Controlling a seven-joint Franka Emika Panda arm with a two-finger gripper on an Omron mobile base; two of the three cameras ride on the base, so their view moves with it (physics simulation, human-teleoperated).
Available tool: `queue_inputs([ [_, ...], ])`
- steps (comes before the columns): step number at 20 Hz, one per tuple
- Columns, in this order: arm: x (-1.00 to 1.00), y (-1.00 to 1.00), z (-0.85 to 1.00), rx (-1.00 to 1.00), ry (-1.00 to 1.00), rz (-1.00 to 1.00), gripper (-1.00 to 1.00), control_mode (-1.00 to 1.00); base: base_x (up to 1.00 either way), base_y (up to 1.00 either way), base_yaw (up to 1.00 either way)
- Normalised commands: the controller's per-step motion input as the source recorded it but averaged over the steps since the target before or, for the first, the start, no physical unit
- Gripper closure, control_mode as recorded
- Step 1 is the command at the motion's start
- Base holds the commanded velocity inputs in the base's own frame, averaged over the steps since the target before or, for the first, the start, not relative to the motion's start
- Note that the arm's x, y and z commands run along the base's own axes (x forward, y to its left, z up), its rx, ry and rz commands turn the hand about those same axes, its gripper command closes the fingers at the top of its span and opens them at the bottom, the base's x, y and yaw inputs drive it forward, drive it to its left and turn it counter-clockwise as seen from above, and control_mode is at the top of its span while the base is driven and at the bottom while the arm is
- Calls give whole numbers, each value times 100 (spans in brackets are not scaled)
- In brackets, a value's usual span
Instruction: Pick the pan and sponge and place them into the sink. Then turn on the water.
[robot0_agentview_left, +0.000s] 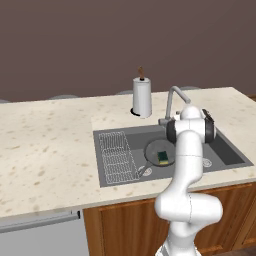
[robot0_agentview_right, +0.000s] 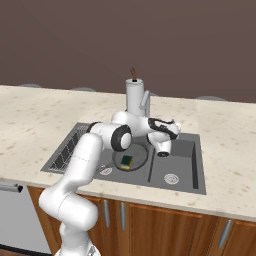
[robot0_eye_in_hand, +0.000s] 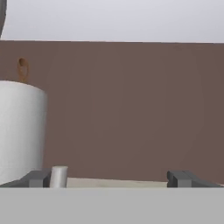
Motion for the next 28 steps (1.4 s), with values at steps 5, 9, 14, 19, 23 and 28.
queue_inputs([
  [5, 38, -56, -5, 4, 0, -5, -100, -100, 0, 0, 0],
  [9, 35, -55, -12, 5, 0, -4, -100, -100, 0, 0, 0],
  [14, 34, -84, -27, 6, 0, -4, -100, -100, 0, 0, 0],
  [19, 38, -100, -35, 8, 0, -4, -100, -100, 0, 0, 0],
  [23, 36, -87, -40, 6, 0, -4, -100, -100, 0, 0, 0],
  [28, 8, -25, -4, 8, 0, -4, -100, -100, 0, 0, 0],
])
